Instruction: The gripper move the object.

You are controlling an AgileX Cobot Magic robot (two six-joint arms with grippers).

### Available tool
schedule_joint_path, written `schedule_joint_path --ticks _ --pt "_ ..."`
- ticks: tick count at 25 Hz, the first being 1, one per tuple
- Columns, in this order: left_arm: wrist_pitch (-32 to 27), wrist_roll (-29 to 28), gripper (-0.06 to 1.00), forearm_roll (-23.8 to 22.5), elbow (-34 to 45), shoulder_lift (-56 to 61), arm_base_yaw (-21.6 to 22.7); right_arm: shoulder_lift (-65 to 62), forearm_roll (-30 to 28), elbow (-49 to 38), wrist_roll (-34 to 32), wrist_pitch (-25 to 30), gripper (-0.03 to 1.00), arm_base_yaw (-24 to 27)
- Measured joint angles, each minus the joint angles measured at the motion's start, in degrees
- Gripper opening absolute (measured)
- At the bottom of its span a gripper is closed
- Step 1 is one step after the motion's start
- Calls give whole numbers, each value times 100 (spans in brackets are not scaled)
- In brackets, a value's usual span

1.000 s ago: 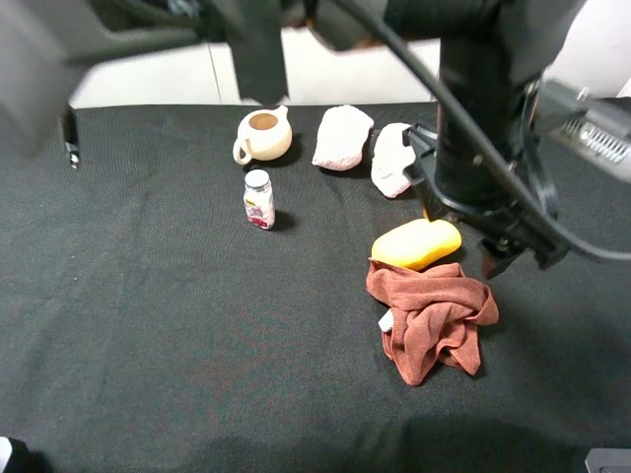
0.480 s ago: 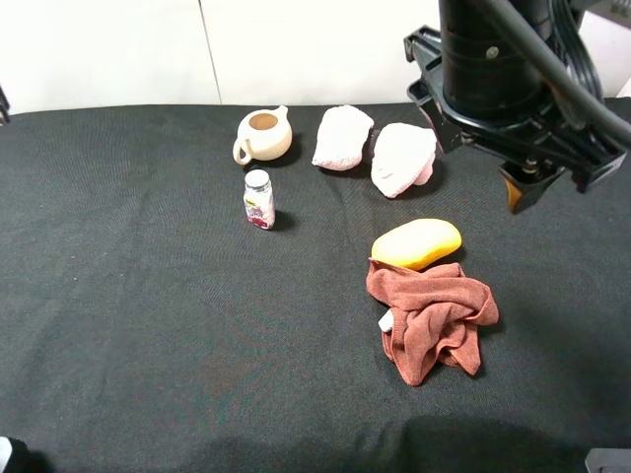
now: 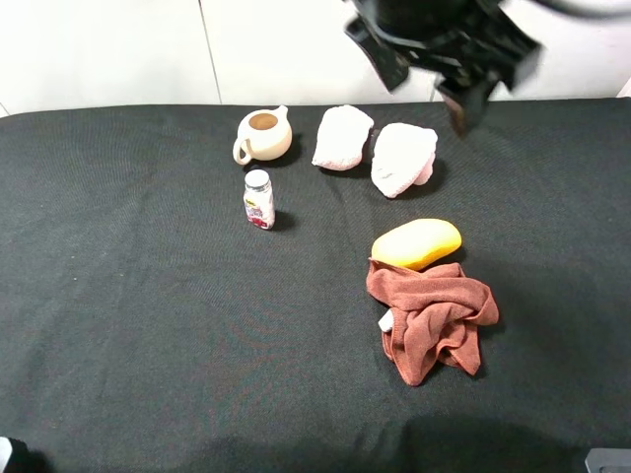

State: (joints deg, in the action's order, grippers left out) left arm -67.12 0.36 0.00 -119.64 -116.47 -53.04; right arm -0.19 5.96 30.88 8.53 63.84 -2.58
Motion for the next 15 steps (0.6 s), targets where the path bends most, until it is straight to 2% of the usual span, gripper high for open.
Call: schedule_joint_path --ticks 15 --pt "-3 0 73 -36 24 271 2350 0 24 0 0 0 69 0"
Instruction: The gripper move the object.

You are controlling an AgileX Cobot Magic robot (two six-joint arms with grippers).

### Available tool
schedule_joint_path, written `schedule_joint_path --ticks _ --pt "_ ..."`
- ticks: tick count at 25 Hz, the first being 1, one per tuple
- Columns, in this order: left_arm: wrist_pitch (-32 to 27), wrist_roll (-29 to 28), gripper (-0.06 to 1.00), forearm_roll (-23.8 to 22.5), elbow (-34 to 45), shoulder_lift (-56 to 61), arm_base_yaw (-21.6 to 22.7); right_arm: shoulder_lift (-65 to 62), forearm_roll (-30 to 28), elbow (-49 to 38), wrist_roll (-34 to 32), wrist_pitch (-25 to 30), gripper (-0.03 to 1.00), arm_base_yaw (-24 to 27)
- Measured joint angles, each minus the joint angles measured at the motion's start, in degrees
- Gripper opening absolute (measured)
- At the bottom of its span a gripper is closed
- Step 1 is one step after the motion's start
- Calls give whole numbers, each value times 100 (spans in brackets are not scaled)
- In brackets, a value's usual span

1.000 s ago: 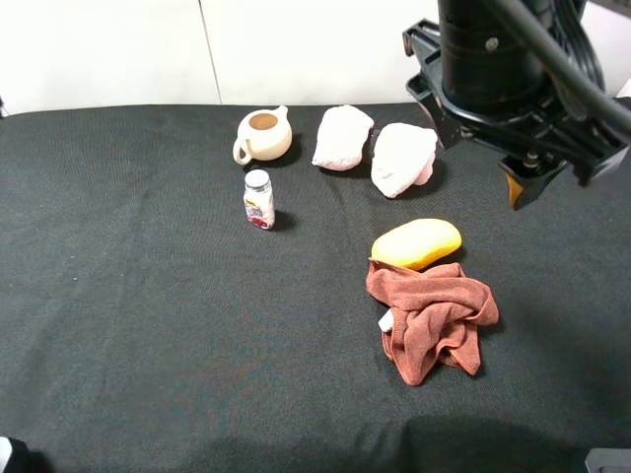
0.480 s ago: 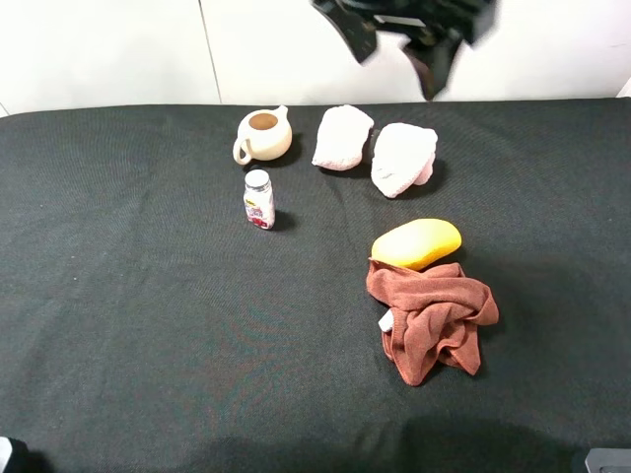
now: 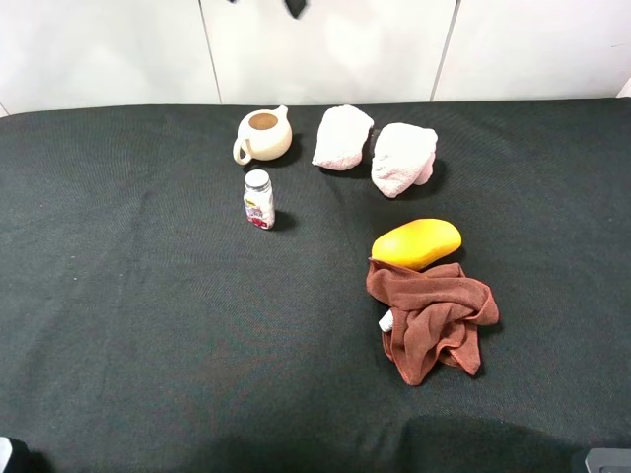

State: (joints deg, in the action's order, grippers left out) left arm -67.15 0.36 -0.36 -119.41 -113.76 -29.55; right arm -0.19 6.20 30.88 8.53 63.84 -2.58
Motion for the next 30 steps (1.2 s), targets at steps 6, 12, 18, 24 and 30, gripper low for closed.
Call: schedule_joint_path --ticks 6,12,18,24,30 --pt "0 0 73 -15 109 66 670 0 0 0 0 0 69 0" --pt "0 22 73 -93 725 420 856 0 0 0 0 0 69 0" --pt "10 22 73 -207 1798 1131 957 0 0 0 0 0 69 0" --pt "268 22 73 -228 3564 2038 963 0 0 0 0 0 69 0" --pt "770 4 73 -222 5530 3087 963 0 0 0 0 0 69 0"
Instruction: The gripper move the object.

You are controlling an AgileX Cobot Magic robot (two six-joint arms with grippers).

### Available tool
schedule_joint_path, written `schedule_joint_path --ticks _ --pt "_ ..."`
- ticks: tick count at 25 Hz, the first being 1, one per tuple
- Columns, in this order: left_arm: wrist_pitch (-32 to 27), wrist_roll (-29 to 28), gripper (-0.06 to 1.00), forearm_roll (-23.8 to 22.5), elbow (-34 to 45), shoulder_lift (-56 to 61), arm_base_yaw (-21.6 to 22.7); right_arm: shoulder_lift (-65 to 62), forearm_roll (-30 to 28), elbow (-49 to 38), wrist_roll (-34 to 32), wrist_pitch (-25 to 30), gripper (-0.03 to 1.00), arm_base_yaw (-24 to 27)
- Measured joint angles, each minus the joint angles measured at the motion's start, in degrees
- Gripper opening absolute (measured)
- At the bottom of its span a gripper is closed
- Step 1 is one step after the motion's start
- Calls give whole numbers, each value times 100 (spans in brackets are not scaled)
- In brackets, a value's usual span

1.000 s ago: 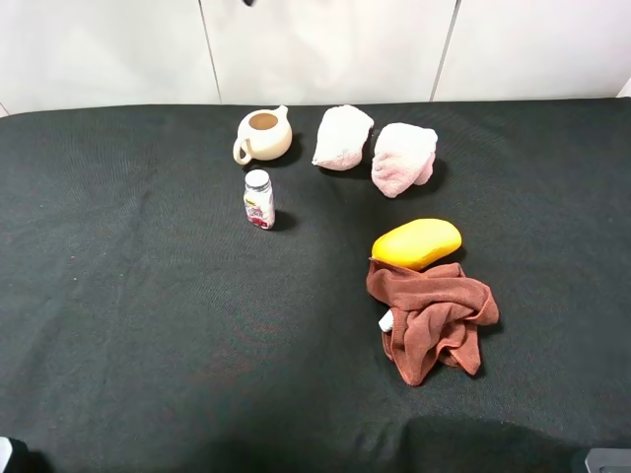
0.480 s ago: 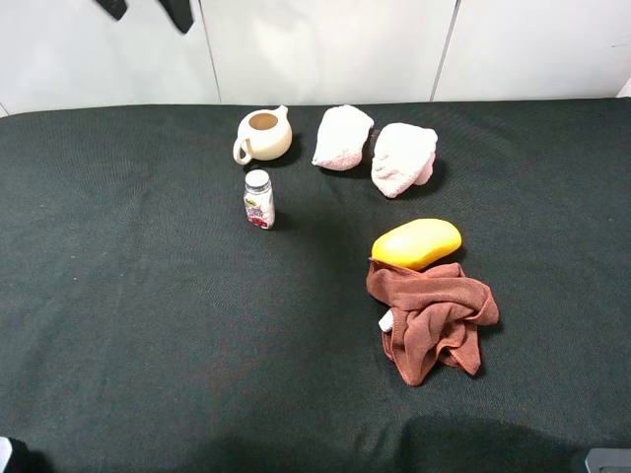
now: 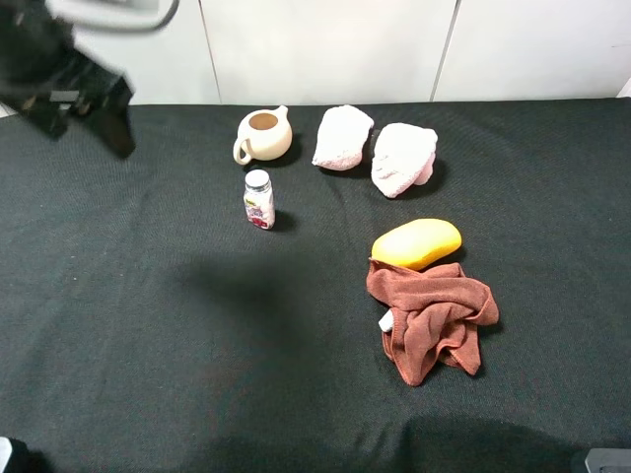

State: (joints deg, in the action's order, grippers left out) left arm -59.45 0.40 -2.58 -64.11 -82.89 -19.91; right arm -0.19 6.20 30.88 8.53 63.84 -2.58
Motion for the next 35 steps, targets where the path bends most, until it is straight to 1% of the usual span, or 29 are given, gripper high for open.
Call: schedule_joint_path --ticks 4,7,10,13,16,19,23,28,35 --pt "316 0 73 0 1172 991 2 0 0 0 0 0 69 0" --pt "570 -40 73 80 1741 1789 92 0 0 0 0 0 69 0" --pt "580 -40 73 171 2289 2709 356 0 0 0 0 0 69 0" --pt "552 -40 73 180 2868 3722 784 0 0 0 0 0 69 0" --pt "487 -40 73 180 3250 4651 1114 0 0 0 0 0 69 0" --pt "222 -40 73 192 3455 5483 1366 0 0 0 0 0 69 0" --pt "-119 -40 73 195 3567 6255 1620 0 0 0 0 0 69 0" --pt "-121 -40 73 195 3616 6888 1764 0 0 0 0 0 69 0" --pt "-111 -40 73 195 3636 7523 1782 0 0 0 0 0 69 0"
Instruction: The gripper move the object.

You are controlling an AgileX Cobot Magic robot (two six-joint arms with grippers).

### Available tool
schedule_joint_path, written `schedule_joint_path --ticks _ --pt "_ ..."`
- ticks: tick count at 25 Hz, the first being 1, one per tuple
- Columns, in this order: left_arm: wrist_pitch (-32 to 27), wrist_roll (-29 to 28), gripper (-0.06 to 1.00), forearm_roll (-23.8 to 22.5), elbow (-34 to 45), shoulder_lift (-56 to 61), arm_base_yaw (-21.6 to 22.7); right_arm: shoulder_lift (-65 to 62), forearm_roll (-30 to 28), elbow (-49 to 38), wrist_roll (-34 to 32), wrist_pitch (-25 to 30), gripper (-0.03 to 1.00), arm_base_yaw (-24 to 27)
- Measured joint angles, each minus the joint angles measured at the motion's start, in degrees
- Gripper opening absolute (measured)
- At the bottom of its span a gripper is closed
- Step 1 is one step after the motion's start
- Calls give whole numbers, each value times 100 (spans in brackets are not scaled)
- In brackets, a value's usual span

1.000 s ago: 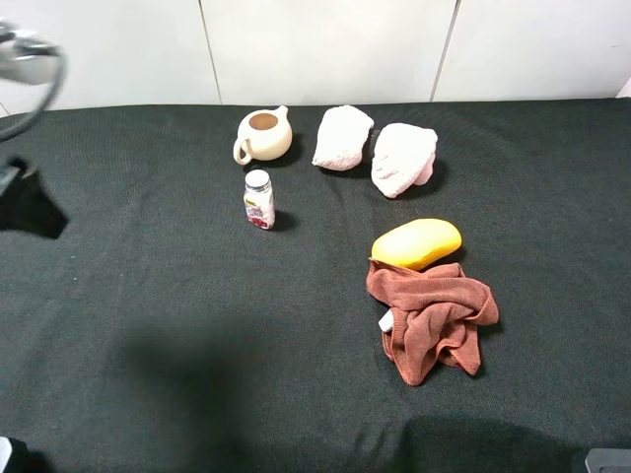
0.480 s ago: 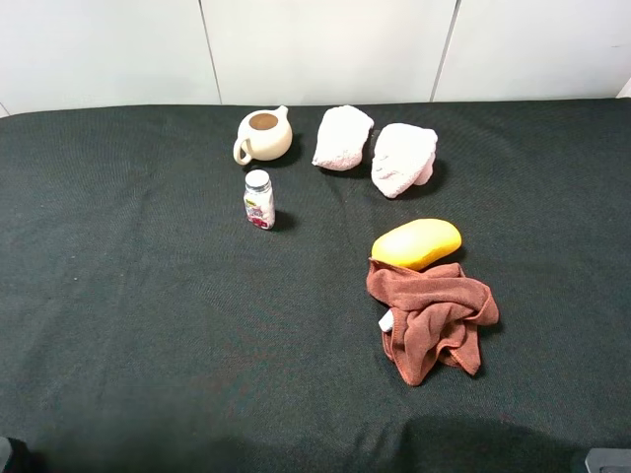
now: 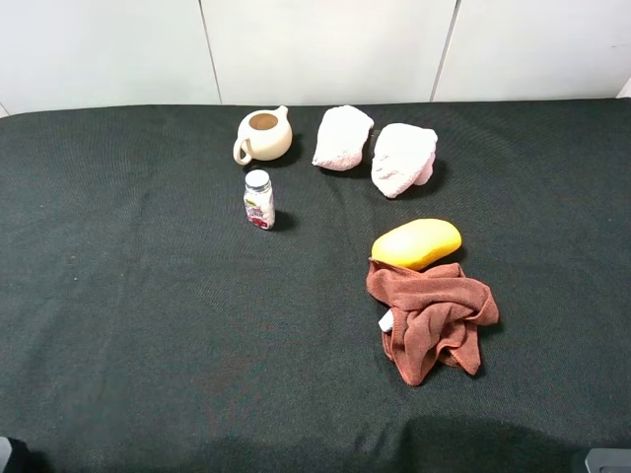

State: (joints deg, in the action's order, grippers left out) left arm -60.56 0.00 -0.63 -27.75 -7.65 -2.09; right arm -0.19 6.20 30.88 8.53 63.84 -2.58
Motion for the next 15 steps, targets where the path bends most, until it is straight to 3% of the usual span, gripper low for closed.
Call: schedule_joint_path --ticks 6,15 --pt "0 0 73 0 0 753 0 0 0 0 0 0 69 0" --pt "0 0 73 -7 0 782 0 0 14 0 0 0 69 0"
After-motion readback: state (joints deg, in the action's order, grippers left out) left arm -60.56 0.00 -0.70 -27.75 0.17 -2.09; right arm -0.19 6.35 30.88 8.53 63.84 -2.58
